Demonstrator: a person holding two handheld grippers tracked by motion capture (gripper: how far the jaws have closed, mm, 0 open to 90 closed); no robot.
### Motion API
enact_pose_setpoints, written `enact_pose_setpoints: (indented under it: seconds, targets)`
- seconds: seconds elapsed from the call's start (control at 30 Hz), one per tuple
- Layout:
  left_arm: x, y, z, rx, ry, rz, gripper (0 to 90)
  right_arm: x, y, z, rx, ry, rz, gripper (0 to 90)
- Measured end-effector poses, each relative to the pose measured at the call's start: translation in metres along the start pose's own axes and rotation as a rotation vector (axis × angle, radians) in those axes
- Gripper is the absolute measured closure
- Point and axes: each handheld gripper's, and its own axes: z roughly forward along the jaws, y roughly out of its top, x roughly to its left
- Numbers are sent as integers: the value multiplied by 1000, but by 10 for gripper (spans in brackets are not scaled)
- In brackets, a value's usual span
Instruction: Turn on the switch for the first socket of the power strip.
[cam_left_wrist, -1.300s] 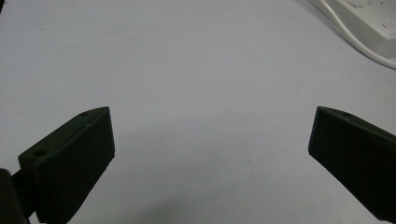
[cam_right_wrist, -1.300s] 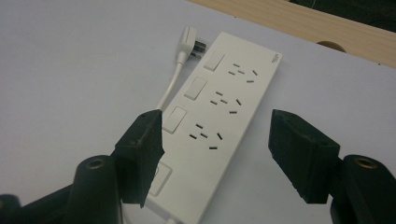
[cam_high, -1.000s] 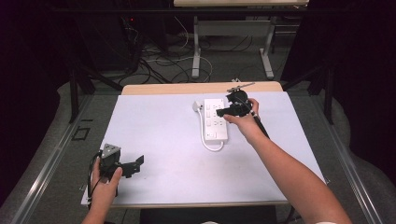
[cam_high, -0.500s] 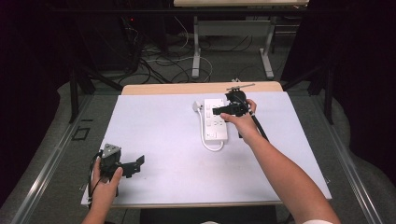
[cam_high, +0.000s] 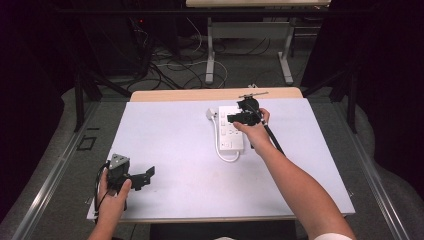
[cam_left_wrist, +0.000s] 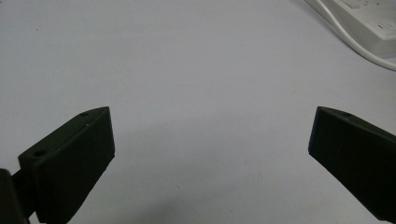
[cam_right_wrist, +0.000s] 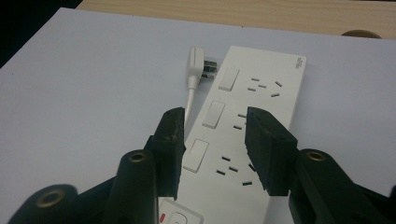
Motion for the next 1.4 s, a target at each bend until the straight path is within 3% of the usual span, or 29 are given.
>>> enact_pose_setpoints:
  seconds: [0.3, 1.2, 1.4]
  targets:
    - [0, 0, -1, -1, 0, 4, 3, 7, -2, 8, -4, -11, 52, 665]
    - [0, 0, -1, -2, 0, 4, 3, 15, -15, 34, 43, -6, 57, 892]
    - [1, 0, -1, -2, -1, 2, 3, 16, -17, 40, 58, -5, 54, 900]
